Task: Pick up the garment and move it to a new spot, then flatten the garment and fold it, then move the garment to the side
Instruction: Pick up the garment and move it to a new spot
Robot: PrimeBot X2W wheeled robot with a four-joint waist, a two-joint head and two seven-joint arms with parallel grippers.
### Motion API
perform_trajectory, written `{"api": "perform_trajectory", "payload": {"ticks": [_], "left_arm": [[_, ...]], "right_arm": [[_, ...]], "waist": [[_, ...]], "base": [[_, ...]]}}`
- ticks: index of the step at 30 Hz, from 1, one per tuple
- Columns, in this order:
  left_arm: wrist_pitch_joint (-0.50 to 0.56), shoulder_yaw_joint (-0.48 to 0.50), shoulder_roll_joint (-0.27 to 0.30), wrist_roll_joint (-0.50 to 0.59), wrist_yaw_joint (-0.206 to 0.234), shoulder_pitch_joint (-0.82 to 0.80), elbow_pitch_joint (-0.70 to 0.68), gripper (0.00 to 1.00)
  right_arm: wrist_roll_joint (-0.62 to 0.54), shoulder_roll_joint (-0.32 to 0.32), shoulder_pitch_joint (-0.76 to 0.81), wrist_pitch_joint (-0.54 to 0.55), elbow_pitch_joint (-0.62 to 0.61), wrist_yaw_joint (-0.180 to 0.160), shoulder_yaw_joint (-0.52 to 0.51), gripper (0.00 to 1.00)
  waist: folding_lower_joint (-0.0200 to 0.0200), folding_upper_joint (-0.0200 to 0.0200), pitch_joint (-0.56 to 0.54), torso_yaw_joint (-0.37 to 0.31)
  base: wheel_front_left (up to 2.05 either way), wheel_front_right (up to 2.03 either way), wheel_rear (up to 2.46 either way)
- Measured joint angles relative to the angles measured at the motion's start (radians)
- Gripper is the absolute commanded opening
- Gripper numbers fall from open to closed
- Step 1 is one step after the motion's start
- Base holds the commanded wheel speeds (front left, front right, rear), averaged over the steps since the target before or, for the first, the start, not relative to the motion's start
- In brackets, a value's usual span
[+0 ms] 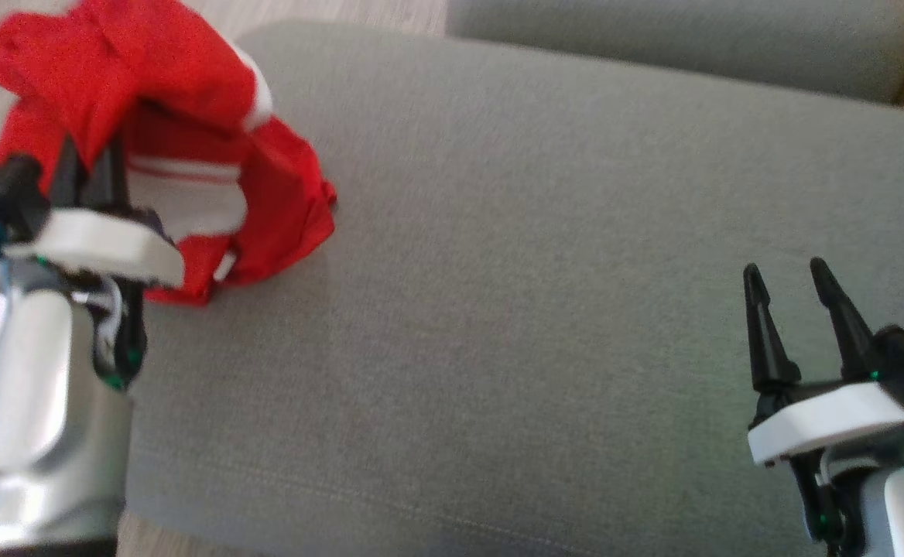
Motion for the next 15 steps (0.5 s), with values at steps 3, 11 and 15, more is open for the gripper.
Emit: {"api": "perform_trajectory", "payload": {"ticks": [3,11,15], "left_arm": [[0.045,-0.017,0.002,0.005,0.010,0.104,-0.150,0.00],[0.166,-0.115,-0.014,0.005,0.017,0.307,-0.433,0.00],[0.183,-0.200,-0.053,0.007,-0.010,0.315,-0.452,0.00]], "right_arm": [[0.008,0.007,0.028,-0.003,-0.001,0.000,-0.001,1.00],[0.016,0.024,0.086,-0.001,-0.021,0.000,-0.014,1.00],[0.024,0.024,0.086,0.003,-0.032,0.000,-0.019,1.00]], "waist": [[0.0000,0.0000,-0.050,-0.019],[0.0000,0.0000,-0.109,-0.126],[0.0000,0.0000,-0.110,-0.187]], "base": [[0.00,0.00,0.00],[0.00,0.00,0.00],[0.00,0.00,0.00]]}}
